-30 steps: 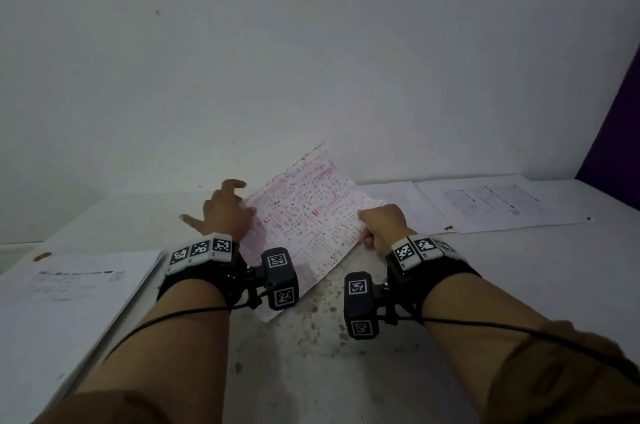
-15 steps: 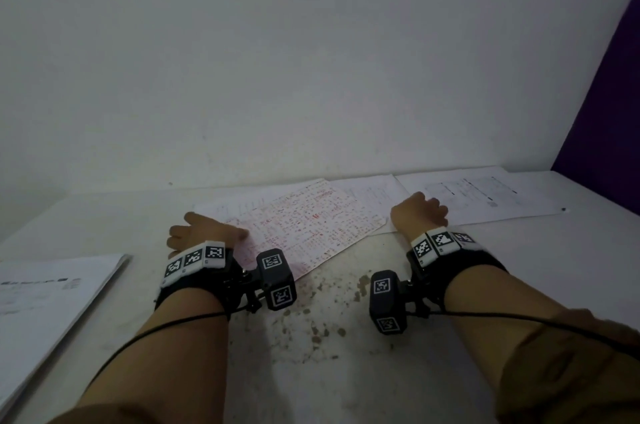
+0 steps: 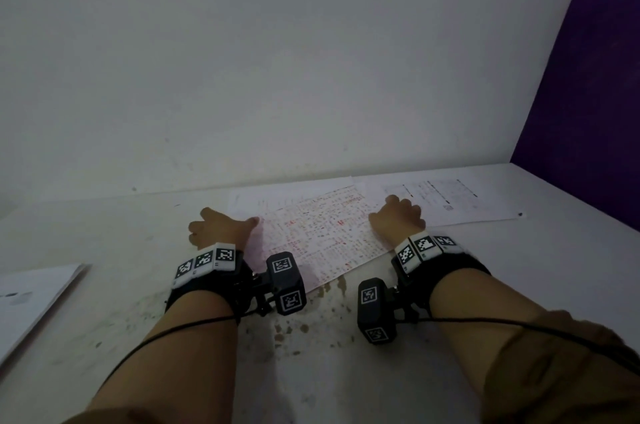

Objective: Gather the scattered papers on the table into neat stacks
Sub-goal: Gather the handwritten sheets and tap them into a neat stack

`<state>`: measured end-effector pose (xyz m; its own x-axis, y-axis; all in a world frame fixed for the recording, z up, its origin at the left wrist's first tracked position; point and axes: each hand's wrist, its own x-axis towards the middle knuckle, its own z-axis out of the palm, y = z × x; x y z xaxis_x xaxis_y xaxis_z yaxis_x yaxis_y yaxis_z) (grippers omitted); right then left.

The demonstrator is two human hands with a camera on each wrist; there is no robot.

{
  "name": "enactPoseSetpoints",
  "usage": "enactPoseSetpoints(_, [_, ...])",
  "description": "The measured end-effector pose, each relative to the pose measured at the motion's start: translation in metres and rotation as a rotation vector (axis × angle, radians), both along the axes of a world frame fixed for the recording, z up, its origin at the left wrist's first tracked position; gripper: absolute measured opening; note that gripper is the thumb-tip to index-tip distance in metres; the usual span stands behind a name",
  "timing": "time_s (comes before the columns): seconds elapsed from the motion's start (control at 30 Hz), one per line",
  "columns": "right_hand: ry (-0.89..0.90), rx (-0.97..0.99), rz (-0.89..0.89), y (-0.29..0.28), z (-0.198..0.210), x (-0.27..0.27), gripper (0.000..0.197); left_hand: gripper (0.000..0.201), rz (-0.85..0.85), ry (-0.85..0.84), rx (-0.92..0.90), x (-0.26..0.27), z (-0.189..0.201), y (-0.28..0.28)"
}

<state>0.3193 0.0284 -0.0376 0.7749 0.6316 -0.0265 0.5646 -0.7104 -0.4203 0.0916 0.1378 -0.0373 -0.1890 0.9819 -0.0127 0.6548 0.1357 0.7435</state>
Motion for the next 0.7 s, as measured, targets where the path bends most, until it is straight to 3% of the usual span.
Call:
enactPoseSetpoints(0.1, [-0.004, 0.028, 0.049, -0.003, -0.002, 0.0, 0.058, 0.085, -0.034, -0.012, -0.068, 0.003, 0.001, 0.005])
enactPoseSetpoints(0.2, [0.047, 0.076, 0.067, -0.004, -0.001, -0.004, 0.055, 0.06, -0.187, -0.029, -0.158, -0.005, -0.001, 0.011])
enactPoseSetpoints(0.27, [0.098, 0.115, 0.079, -0.005, 0.0, -0.007, 0.049, 0.057, -0.239, -0.045, -0.178, -0.011, -0.003, 0.013])
enactPoseSetpoints(0.43, [0.16, 0.204, 0.044, -0.01, 0.006, -0.007, 0.043, 0.046, -0.193, 0.011, -0.038, -0.025, 0.01, 0.003])
enactPoseSetpoints(0.53, [0.09, 0.146, -0.032, -0.018, 0.007, -0.004, 0.055, 0.044, -0.171, -0.039, 0.074, -0.035, 0.017, 0.002])
enactPoseSetpoints(0.7, [0.273, 0.21, -0.021, -0.025, 0.008, -0.013, 0.075, 0.038, -0.058, -0.21, 0.189, -0.055, 0.027, -0.001])
